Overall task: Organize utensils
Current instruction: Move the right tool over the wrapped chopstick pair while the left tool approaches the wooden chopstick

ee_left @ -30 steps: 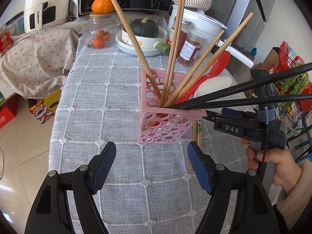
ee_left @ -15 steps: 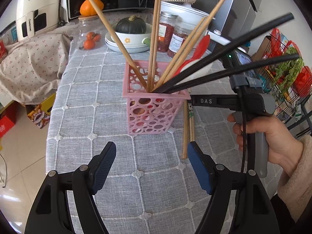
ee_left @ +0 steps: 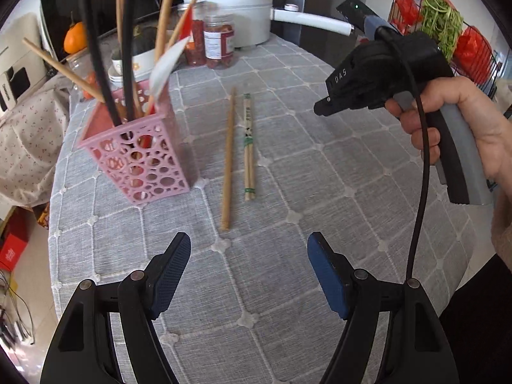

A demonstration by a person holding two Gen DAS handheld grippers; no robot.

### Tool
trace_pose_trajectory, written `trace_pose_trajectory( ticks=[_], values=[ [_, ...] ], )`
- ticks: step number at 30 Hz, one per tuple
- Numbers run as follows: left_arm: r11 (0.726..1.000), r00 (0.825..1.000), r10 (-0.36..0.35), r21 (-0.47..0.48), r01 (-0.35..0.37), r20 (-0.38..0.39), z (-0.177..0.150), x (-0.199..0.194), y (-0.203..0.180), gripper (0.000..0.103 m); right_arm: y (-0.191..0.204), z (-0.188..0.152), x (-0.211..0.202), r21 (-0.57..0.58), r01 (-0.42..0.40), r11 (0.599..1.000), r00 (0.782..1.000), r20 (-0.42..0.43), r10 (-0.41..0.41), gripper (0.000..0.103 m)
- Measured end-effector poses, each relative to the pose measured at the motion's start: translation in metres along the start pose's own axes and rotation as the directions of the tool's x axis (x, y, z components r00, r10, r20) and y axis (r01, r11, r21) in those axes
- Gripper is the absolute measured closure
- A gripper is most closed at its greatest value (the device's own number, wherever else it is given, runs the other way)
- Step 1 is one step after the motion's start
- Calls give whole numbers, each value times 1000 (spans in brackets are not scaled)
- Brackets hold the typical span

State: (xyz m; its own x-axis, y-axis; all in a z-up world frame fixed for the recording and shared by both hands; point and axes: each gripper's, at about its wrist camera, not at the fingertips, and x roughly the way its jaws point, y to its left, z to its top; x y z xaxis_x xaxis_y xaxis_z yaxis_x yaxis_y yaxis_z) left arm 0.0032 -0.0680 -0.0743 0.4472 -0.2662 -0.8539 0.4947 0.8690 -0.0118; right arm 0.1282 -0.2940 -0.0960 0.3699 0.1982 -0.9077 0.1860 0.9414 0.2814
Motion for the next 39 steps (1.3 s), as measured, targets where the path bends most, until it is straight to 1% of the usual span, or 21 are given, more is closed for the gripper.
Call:
trace_pose_trajectory(
  ticks=[1, 2, 3, 5, 9, 13, 16, 17, 19, 20, 21, 22, 24, 26, 29, 32, 33, 36, 37, 38, 39],
  values=[
    [1000, 1000, -1, 4, 1, -2, 1, 1, -4, 25, -2, 0, -3, 1, -19, 1000, 1000, -6, 19, 92],
    [1000, 1000, -1, 6, 1, -4, 2, 2, -7, 25, -3, 0, -3, 0, -37, 999, 999, -17, 37, 87],
    [1000, 1000, 2, 5, -2, -6, 2, 3, -9, 25, -1, 0, -3, -3, -56, 998, 998, -24, 55, 70],
    [1000, 1000, 5, -10, -5, -15, 1, 5, -8, 25, 9, 0, -2, -15, -73, 997, 997, -19, 73, 53],
    [998, 999, 9, -61, -11, -39, -5, 7, 12, 25, 40, 5, 10, -66, -73, 995, 997, -26, 71, 52],
    [993, 998, 44, -111, -48, -43, -11, 2, 39, 25, 61, 10, 32, -78, -42, 996, 999, -34, 39, 52],
    [986, 997, 59, -151, -66, -51, -12, 1, 55, 25, 73, 14, 44, -88, -3, 996, 1000, -23, 1, 52],
    [984, 997, 59, -163, -67, -52, -12, 1, 58, 25, 76, 14, 44, -100, 20, 995, 1000, 0, -21, 52],
    [983, 997, 58, -172, -66, -49, -12, -1, 61, 25, 85, 13, 48, -140, 71, 988, 997, 13, -70, 52],
    [983, 997, 59, -170, -66, -47, -12, -1, 60, 25, 89, 12, 49, -176, 109, 978, 994, 23, -106, 58],
    [984, 997, 59, -163, -65, -44, -12, -1, 59, 25, 92, 10, 49, -201, 124, 972, 992, 34, -120, 67],
    [986, 997, 58, -155, -64, -43, -12, -1, 56, 25, 91, 10, 49, -203, 106, 973, 994, 22, -104, 72],
    [989, 997, 57, -131, -63, -46, -12, 0, 49, 25, 83, 10, 46, -176, 65, 982, 997, -19, -70, 100],
    [993, 997, 57, -104, -62, -55, -13, 2, 41, 25, 70, 8, 40, -156, 64, 986, 997, -35, -70, 103],
    [996, 996, 51, -64, -56, -76, -13, 7, 25, 25, 44, 5, 29, -113, 50, 992, 997, -57, -57, 103],
    [998, 995, 56, -30, -59, -82, -9, 11, 8, 25, 10, 1, 17, -76, 73, 994, 994, -73, -79, 103],
    [998, 995, 54, -22, -56, -85, -7, 12, 3, 25, -1, 0, 13, -58, 70, 996, 994, -79, -75, 103],
    [998, 995, 64, 11, -63, -78, 2, 15, -16, 25, -27, -1, -3, -5, 38, 999, 997, -69, -38, 103],
    [997, 995, 69, 27, -67, -75, 5, 15, -23, 26, -33, -2, -9, 3, 13, 1000, 998, -62, -13, 103],
    [996, 994, 77, 42, -75, -72, 6, 16, -27, 26, -36, -2, -13, 9, -20, 1000, 998, -56, 21, 97],
    [995, 994, 85, 52, -82, -70, 7, 17, -29, 26, -36, -2, -17, 10, -38, 999, 998, -52, 38, 94]
  ],
)
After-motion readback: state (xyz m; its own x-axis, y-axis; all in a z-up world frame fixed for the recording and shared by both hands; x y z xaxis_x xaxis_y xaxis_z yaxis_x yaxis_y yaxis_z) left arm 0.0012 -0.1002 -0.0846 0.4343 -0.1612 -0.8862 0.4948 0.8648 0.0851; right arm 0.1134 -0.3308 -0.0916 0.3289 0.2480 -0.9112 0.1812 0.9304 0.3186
